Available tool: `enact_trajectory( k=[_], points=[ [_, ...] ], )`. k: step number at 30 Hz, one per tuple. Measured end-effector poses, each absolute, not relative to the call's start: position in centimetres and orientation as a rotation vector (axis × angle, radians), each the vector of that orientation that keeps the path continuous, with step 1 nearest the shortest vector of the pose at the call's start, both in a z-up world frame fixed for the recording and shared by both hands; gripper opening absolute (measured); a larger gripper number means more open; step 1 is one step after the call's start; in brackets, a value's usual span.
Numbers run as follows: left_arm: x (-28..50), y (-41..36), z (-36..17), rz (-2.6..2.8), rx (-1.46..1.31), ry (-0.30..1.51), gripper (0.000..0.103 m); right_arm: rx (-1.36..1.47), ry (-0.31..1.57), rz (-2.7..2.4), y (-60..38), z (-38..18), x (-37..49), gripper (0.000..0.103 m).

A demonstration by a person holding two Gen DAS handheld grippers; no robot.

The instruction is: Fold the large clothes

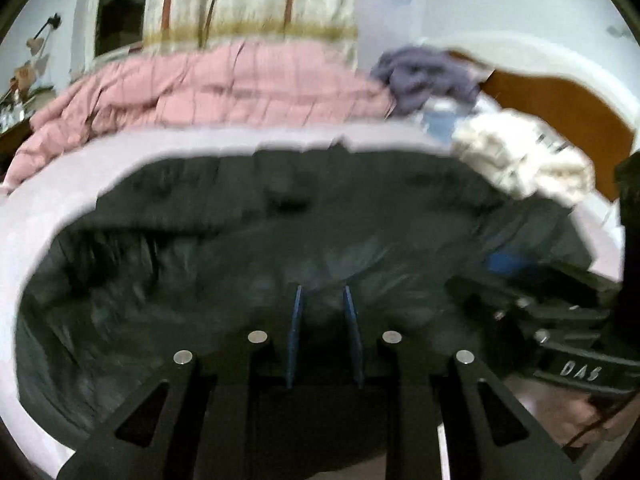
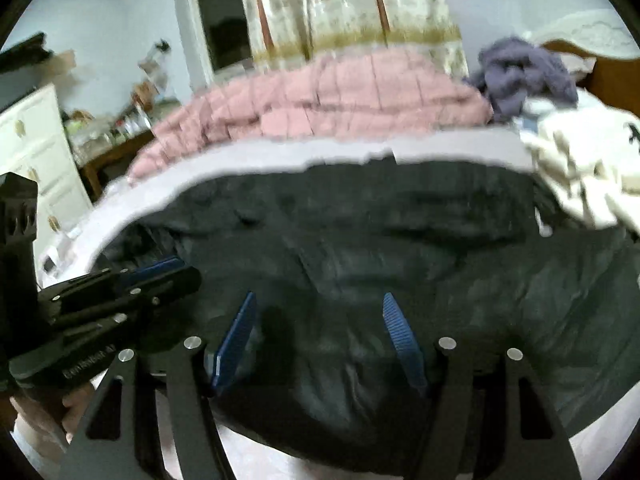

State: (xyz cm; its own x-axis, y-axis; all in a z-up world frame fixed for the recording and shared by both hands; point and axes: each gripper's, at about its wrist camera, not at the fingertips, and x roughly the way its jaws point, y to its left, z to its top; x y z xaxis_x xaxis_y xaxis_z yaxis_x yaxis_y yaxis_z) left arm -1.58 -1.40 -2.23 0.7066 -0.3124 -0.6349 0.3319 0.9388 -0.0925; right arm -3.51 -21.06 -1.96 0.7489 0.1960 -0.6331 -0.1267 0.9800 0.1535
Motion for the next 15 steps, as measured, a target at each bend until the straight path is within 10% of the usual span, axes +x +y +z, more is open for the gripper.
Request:
enact_trajectory(
  k=[15],
  points=[
    [-2.5, 0.0, -3.6, -0.330, -0.076, 0.666, 0.022, 0.072, 0.687, 0.147, -21.0, -2.9, -4.0, 0.068]
  ],
)
